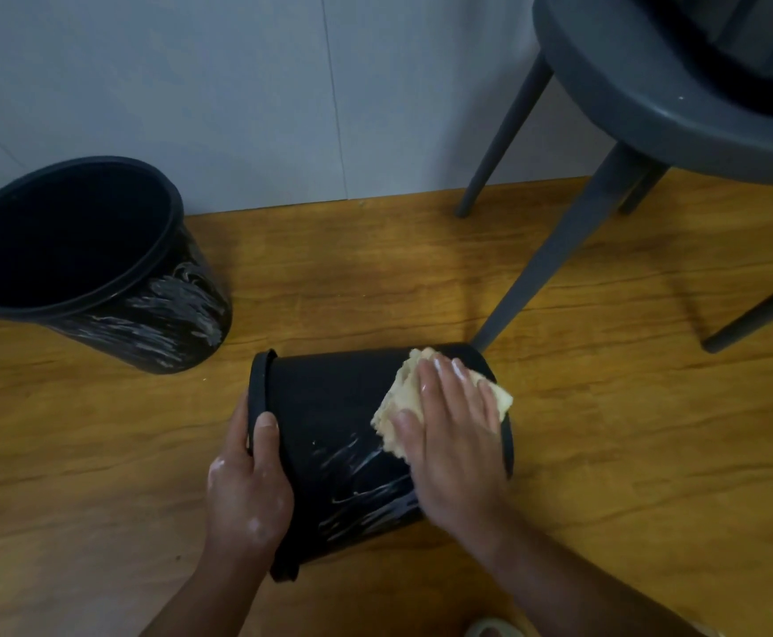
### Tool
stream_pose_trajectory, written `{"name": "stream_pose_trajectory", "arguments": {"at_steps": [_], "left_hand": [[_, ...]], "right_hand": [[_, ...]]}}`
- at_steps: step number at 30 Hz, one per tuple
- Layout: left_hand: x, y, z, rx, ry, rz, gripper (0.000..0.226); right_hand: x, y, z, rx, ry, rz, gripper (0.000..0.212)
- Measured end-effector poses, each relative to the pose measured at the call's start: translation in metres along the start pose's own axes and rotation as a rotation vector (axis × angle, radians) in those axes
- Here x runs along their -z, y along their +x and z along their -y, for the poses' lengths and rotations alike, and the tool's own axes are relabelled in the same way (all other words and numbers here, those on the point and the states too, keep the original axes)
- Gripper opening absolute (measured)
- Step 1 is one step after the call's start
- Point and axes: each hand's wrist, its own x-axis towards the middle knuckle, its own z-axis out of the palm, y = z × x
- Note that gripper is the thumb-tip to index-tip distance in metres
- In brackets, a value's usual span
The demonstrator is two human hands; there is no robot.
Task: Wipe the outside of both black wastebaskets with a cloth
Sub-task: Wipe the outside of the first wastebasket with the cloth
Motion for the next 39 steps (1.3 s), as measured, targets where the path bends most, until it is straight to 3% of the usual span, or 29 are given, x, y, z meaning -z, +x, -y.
{"name": "stream_pose_trajectory", "arguments": {"at_steps": [6, 10, 15, 22, 24, 28, 31, 36, 39], "left_hand": [[0.003, 0.002, 0.000, -0.007, -0.036, 0.023, 0.043], [0.002, 0.007, -0.003, -0.012, -0.072, 0.044, 0.042], [0.000, 0.016, -0.005, 0.025, -0.171, 0.041, 0.038], [0.000, 0.021, -0.002, 0.093, -0.222, 0.037, 0.048], [0.002, 0.020, -0.002, 0.087, -0.236, 0.043, 0.033], [0.004, 0.020, 0.004, 0.085, -0.214, 0.072, 0.040], [0.004, 0.022, 0.006, 0.097, -0.223, 0.100, 0.048], [0.004, 0.017, 0.007, 0.044, -0.156, 0.084, 0.044], [0.004, 0.012, 0.005, 0.042, -0.118, 0.062, 0.044]], "right_hand": [[-0.004, -0.011, -0.005, 0.099, 0.024, 0.019, 0.065], [0.007, 0.023, -0.021, 0.044, -0.043, 0.011, 0.066], [0.007, 0.051, -0.002, 0.055, -0.103, 0.129, 0.072], [-0.004, 0.039, 0.069, 0.432, -0.062, 0.195, 0.062], [-0.007, 0.025, 0.071, 0.542, -0.084, 0.220, 0.064], [-0.005, 0.023, 0.049, 0.679, -0.153, 0.266, 0.069], [0.003, 0.035, 0.031, 0.557, -0.148, 0.309, 0.067], [0.017, 0.084, 0.017, 0.181, -0.081, 0.457, 0.064], [0.013, 0.098, 0.033, 0.123, -0.092, 0.470, 0.058]]}}
